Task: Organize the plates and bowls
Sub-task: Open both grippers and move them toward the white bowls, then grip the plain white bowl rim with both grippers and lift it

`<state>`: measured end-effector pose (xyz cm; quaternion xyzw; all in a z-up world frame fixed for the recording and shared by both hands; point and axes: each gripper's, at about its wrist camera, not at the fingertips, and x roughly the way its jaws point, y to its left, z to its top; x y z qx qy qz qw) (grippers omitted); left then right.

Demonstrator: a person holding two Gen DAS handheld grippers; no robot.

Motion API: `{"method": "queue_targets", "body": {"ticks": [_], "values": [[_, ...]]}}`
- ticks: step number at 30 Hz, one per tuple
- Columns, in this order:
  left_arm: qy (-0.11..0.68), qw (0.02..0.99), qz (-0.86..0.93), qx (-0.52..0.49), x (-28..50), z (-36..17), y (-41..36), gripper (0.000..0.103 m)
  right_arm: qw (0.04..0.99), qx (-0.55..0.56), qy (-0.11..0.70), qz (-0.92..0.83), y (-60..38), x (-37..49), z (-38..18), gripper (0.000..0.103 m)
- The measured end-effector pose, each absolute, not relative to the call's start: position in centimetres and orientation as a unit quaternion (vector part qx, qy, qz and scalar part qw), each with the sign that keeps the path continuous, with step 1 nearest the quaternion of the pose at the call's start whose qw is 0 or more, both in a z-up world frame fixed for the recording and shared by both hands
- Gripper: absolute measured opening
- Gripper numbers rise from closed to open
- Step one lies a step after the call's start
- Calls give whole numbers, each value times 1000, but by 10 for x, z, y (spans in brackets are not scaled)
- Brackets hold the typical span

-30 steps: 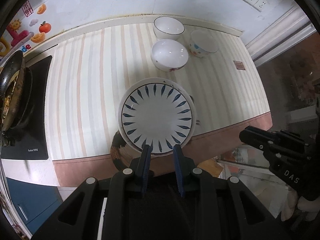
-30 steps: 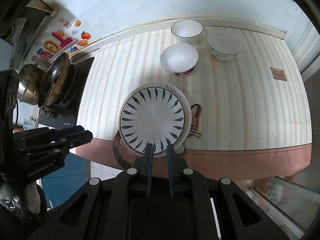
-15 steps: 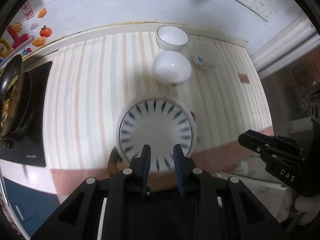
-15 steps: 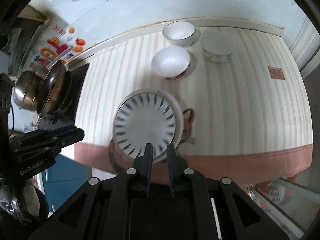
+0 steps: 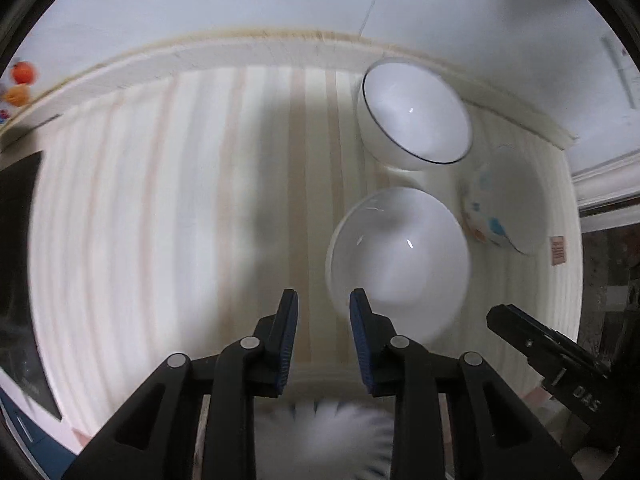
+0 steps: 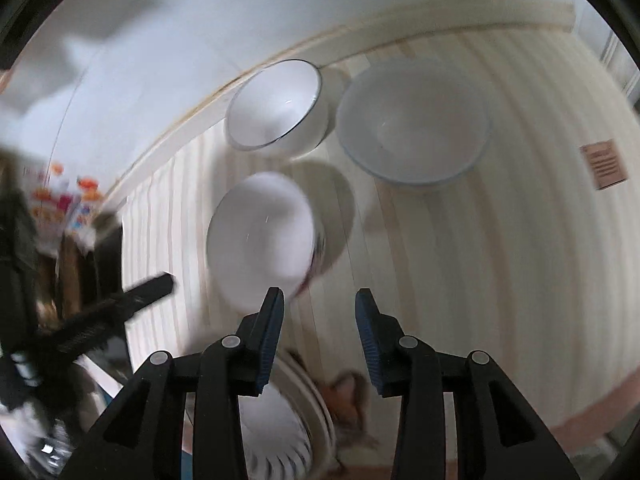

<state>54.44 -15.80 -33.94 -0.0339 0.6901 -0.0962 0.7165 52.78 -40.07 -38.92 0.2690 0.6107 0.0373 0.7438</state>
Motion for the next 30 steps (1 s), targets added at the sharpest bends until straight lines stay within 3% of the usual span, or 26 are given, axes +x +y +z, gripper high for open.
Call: {"method": "queue_targets", "body": {"ticks": [5,6,8,9,30], "values": [[706,700,-105,-26,561,-373,-173,24,714,303,630,45,-402,566,-433,40],[704,701,-110,-28,562,-375,-175,20,711,302,634,48,-400,569,-438,40],[699,706,-109,-16,561,-373,-179,19,708,291,642,50,-392,577,-450,26],[695,710,-110,-10,560,-371,-182,19,706,288,644,54,-389,578,-452,13],[662,726,-184,21,468,-295,-250,19,744,221,629,40,-434,493,-376,13]]}}
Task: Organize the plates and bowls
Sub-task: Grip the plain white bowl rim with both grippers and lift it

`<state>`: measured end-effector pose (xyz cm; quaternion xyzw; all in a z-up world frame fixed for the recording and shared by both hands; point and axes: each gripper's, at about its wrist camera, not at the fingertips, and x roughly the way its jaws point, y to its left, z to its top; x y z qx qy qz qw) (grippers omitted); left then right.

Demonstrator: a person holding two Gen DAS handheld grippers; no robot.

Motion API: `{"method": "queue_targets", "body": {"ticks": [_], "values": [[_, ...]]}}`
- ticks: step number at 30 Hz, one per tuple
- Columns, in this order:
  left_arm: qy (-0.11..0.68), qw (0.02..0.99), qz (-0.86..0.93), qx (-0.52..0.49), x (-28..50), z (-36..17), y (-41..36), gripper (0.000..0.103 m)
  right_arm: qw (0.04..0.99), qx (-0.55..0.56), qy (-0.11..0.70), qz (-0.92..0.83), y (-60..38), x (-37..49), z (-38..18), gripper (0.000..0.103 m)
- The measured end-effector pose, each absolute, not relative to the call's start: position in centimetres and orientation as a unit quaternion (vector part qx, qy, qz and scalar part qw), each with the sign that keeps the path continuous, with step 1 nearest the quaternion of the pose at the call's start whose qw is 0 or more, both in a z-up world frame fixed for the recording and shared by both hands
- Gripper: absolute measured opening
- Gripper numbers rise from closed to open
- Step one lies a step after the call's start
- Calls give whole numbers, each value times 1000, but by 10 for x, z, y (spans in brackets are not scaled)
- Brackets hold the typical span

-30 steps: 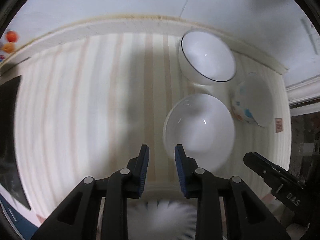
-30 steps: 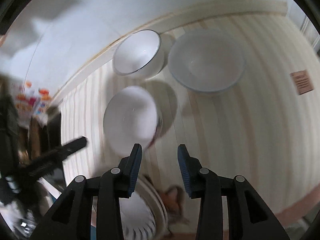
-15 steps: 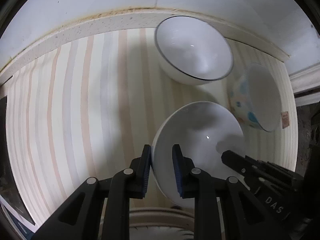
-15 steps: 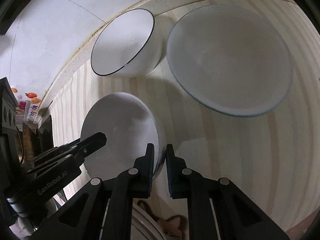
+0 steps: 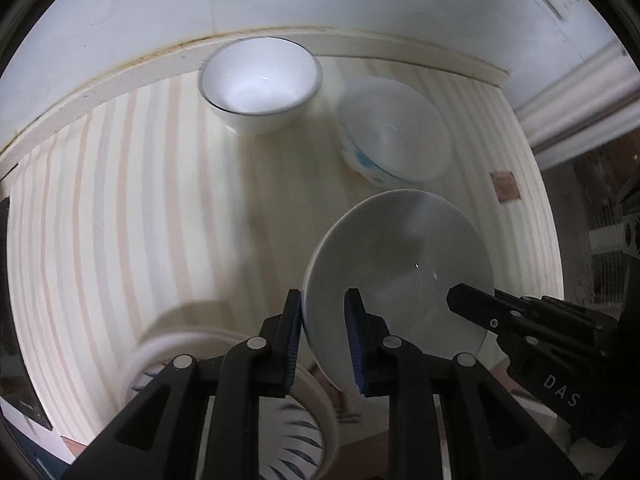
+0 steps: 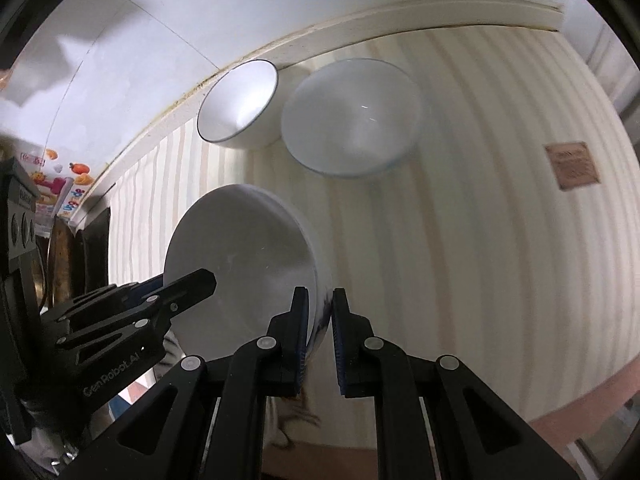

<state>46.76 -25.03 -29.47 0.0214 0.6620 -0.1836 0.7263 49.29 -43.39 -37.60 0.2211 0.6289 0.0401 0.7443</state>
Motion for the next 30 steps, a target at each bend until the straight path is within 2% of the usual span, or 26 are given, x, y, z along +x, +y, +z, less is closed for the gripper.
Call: {"method": "queue_targets", "body": {"ticks": [5,19,30], "values": [[665,721,-192,35,447,-310,-270,19,741,217,635,27,-446,461,-379,13],[691,686,-209,90,401,-360,-305,19,713,247,656,-8,-470,412,-430,13],[686,691,-206,97,396,-362,-311,19,713,252,655,-10,-470,401,-436,13]]}}
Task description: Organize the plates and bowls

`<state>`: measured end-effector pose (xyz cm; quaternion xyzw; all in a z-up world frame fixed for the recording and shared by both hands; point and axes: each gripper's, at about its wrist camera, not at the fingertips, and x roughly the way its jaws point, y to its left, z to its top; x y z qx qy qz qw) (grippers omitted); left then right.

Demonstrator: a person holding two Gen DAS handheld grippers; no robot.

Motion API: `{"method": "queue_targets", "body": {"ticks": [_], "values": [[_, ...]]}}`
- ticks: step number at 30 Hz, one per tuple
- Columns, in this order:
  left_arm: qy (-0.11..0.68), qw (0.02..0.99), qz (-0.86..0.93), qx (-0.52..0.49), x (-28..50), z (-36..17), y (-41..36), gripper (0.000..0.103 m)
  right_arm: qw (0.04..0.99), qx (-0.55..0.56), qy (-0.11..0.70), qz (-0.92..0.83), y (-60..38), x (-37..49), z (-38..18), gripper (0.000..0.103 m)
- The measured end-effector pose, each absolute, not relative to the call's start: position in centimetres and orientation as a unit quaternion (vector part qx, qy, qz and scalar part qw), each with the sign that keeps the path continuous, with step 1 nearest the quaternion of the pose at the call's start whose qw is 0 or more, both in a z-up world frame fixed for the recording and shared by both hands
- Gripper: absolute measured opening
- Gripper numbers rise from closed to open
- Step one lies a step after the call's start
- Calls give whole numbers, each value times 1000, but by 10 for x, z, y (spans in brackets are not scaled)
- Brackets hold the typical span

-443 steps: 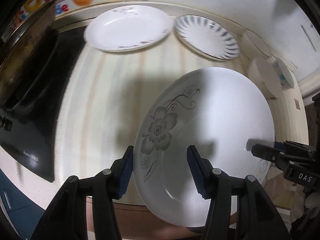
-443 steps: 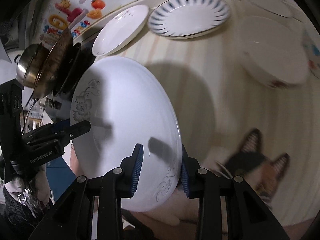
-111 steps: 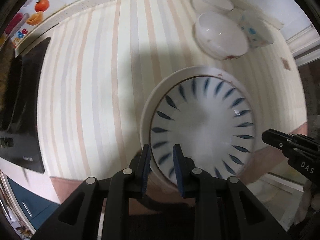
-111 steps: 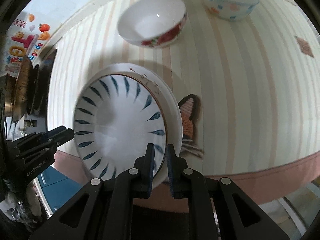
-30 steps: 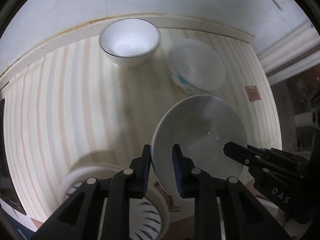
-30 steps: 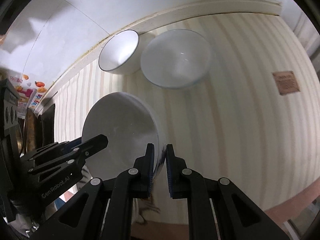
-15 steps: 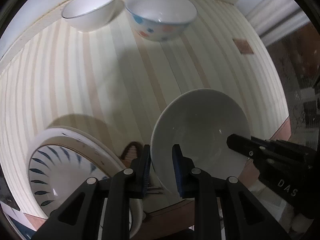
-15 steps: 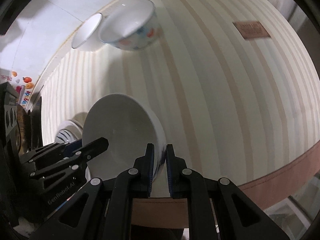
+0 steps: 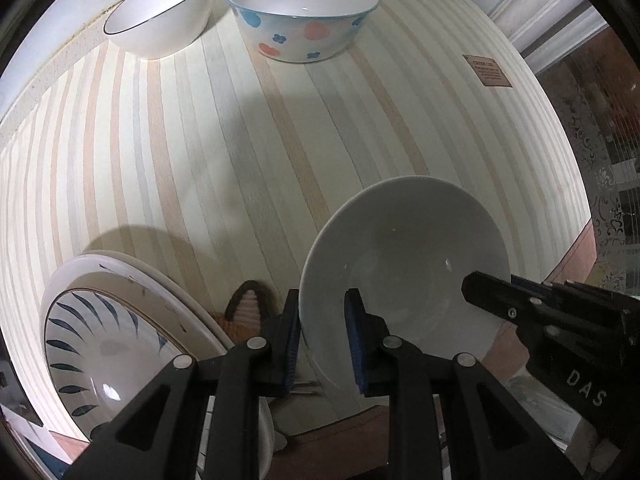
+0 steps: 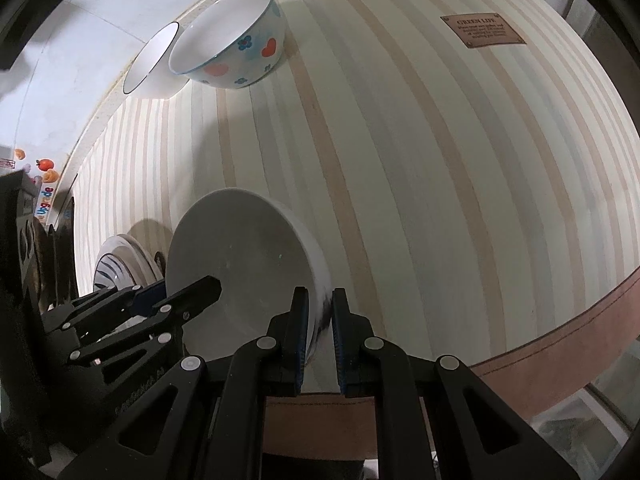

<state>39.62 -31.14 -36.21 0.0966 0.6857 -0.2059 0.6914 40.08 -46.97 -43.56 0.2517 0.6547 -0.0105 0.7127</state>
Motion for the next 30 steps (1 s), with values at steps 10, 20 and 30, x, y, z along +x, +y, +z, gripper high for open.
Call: {"method": "queue_targets", "body": {"ticks": [10,20,30], "values": [[685,689,-215,103,397,-363,-325,19,704,266,659,-20,-483,388,-437,13],[670,707,-216,65,422,-310,-299,20,710,285,644,-16,-506,396,-409,14],[641,750,-163,24,561,-309,-304,32,773,288,565,-22,-543,508,-362,41]]}}
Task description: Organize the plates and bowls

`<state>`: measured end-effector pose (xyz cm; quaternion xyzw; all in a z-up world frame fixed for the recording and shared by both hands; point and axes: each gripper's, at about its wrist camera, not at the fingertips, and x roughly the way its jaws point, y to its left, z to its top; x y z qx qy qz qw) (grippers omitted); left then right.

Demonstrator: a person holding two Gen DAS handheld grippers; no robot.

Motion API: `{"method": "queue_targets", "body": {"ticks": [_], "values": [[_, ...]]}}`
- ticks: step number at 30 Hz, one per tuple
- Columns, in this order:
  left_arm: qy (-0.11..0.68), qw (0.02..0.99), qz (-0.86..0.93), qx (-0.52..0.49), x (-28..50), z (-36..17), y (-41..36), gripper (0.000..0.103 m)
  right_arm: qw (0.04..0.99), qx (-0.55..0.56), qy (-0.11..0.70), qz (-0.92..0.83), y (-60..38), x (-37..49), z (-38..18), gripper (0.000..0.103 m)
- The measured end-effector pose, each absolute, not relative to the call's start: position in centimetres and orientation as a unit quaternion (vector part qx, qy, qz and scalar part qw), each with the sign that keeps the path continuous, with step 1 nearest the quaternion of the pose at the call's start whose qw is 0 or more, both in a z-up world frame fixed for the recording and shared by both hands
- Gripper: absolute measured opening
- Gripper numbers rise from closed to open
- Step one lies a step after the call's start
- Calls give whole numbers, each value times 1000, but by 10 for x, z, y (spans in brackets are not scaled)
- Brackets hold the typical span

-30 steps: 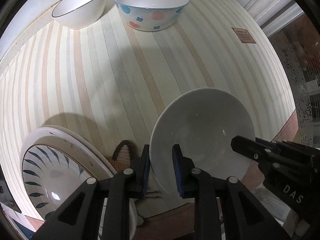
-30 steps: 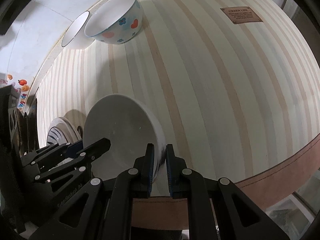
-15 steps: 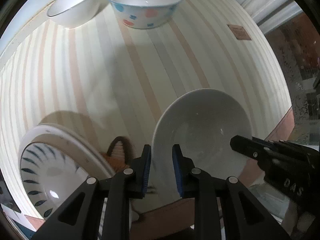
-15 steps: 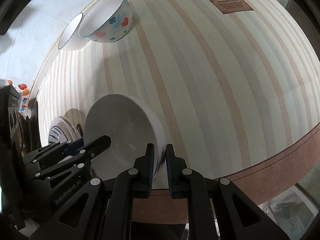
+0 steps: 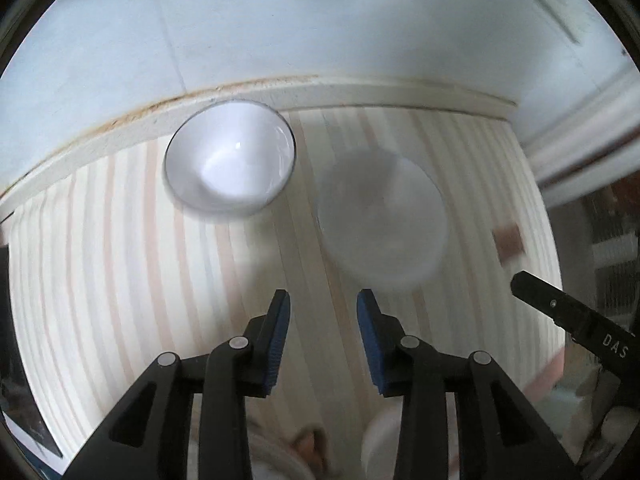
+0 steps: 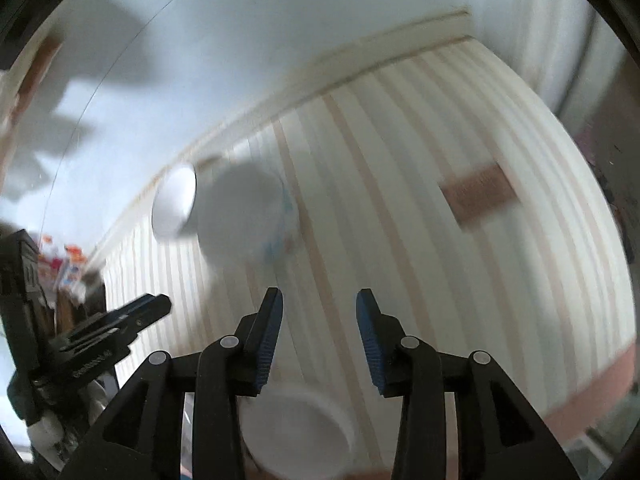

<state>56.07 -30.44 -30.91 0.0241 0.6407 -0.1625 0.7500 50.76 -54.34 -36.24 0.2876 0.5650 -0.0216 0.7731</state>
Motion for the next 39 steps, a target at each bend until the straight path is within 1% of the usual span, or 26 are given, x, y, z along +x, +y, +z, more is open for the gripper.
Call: {"method": "queue_targets", "body": {"ticks": [3,6,7,8,9,10,11,17,20,29,39], "values": [[658,736,-156,29,590,-334,-317,32,763,314,566,-13,-546,552,-383,41],[675,722,-150,36,605,-358,-325,31,753,317,577,-12,-542,584,-406,41],[675,721,-149,37,608,-364,-327,26,747,316,584,-11,-541,593,-413,37],[675,721,-151,36,610,-367,-328,15,742,315,592,-11,-538,601,-422,33],[676,720,-154,35,611,-369,-329,12,739,311,598,-11,-535,605,-428,20],[676,719,-157,32,612,-371,-330,12,736,311,602,-6,-532,608,-432,13],[674,721,-159,30,611,-370,-331,11,733,313,603,-1,-529,610,-436,12],[659,732,-165,48,605,-359,-337,11,741,288,607,-13,-522,614,-437,11],[653,736,-171,53,603,-345,-339,11,743,285,605,-15,-521,609,-429,11],[631,750,-193,47,583,-296,-337,11,762,271,588,-6,-524,583,-378,11],[612,758,-221,54,530,-249,-326,11,782,260,567,8,-520,518,-317,11]]}}
